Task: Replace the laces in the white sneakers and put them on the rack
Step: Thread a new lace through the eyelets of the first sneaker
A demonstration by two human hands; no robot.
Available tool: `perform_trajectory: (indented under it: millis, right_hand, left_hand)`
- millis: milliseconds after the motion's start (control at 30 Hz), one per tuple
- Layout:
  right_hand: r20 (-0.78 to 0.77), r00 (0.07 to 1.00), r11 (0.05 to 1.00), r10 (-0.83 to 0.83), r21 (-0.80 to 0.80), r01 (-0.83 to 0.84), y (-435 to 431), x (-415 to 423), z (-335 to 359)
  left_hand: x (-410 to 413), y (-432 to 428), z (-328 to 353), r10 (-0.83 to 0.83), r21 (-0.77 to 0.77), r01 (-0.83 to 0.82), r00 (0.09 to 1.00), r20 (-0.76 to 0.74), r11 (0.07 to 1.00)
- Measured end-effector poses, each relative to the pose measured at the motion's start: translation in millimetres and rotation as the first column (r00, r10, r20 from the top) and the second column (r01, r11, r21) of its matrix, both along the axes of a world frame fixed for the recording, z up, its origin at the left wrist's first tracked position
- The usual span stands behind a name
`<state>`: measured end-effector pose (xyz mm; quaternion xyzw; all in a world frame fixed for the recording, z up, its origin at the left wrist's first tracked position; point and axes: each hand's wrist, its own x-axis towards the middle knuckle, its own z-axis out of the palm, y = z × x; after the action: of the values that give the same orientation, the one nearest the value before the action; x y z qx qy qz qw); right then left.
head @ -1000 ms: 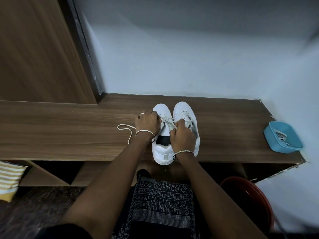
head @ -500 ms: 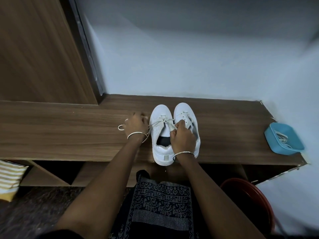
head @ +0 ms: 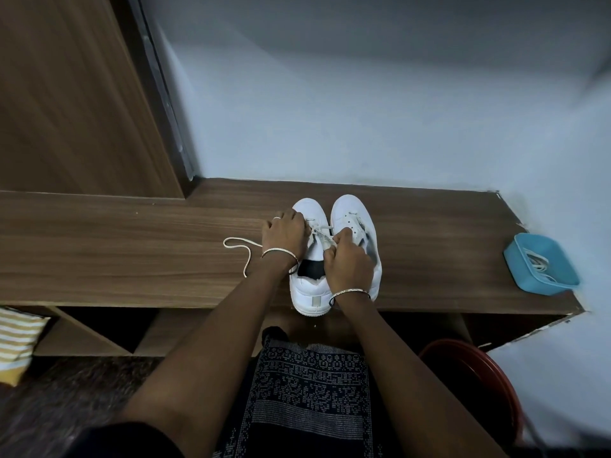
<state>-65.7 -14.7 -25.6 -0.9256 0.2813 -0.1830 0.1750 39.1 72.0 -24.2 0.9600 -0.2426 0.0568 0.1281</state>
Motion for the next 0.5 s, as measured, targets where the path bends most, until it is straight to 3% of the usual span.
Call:
perform_trajectory:
  millis: [167, 300, 500]
  right_hand:
    - [-0.011, 1.0, 1.0, 0.003, -0.016, -0.004, 0.3, -1.8, 1.9]
    - [-0.016, 1.0, 1.0, -0.003, -0.02, 0.002, 0.5, -1.2, 1.4]
    - [-0.016, 1.0, 1.0, -0.001, -0.017, 0.001, 0.5, -1.4, 2.4]
  left_hand:
    - [2.3, 9.6, -3.8, 0.199, -0.092, -0.214, 0.969, -0.146, 0.973]
    - [3.6, 27.8, -4.8, 0.42, -0.209, -0.463, 0.88, -0.221, 0.861]
    - [4.3, 39.2, -4.2, 0.598, -0.273, -0.679, 0.732, -0.327, 0.682]
